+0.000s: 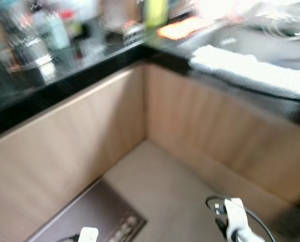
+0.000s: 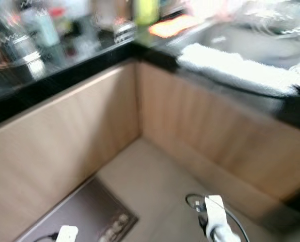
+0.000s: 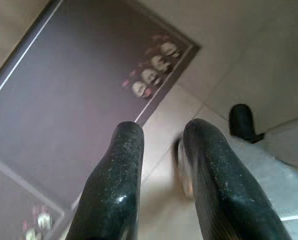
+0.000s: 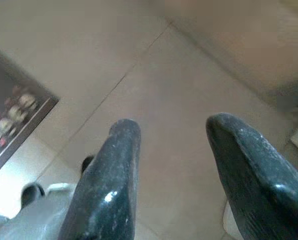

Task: Kitchen organization

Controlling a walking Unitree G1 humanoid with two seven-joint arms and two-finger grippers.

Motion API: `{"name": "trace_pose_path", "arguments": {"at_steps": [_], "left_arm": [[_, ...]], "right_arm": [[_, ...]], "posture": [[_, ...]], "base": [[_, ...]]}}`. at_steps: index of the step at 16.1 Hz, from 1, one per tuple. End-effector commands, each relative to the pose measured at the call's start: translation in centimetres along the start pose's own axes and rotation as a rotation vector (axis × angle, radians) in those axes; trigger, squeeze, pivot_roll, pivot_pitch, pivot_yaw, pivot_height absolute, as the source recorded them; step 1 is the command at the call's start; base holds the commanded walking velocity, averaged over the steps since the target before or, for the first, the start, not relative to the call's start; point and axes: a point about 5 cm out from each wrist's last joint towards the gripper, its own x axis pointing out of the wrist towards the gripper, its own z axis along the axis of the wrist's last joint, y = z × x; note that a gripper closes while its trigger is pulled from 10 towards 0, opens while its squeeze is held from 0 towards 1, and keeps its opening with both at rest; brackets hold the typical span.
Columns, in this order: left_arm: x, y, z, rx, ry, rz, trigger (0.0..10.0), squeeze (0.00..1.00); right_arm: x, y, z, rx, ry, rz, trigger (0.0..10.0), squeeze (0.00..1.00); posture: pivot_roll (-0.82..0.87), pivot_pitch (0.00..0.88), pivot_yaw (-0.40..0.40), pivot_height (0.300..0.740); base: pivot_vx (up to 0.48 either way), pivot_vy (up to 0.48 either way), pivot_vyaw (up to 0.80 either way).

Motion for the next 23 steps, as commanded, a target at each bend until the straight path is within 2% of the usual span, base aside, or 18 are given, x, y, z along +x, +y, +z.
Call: {"name": "trace_pose_path", "arguments": {"at_steps": [1,4,12,15,23], "left_arm": [[-0.32,0.54,-0.9,0.012,0.032,0.005,10.0,0.0],[-0.3,0.59,-0.8,0.031,0.029,-0.002,10.0,0.0],[-0.33,0.51,-0.96,0.014,0.035,0.006,10.0,0.0],[-0.31,0.4,-0.92,0.036,0.033,0.001,10.0,0.0],[-0.33,0.33,-1.09,0.004,0.041,0.01,10.0,0.0]], "right_arm": [[-0.04,0.44,-0.57,0.008,0.017,0.011,10.0,0.0],[-0.03,0.53,-0.57,0.009,0.017,0.011,10.0,0.0],[0.0,0.56,-0.47,0.007,0.017,0.014,10.0,0.0],[0.0,0.53,-0.44,0.005,0.017,0.016,10.0,0.0],[0.0,0.46,-0.38,-0.003,0.017,0.02,10.0,0.0]], "posture": [[-0.13,0.0,0.063,0.74],[-0.13,0.0,0.064,0.74],[-0.12,0.011,0.063,0.74],[-0.12,0.011,0.06,0.74],[-0.12,0.022,0.055,0.74]], "base": [[0.0,0.0,-0.76],[0.0,-0.082,-0.76],[0.0,0.0,-0.76],[0.0,-0.16,-0.76],[0.0,-0.06,-0.76]]}}
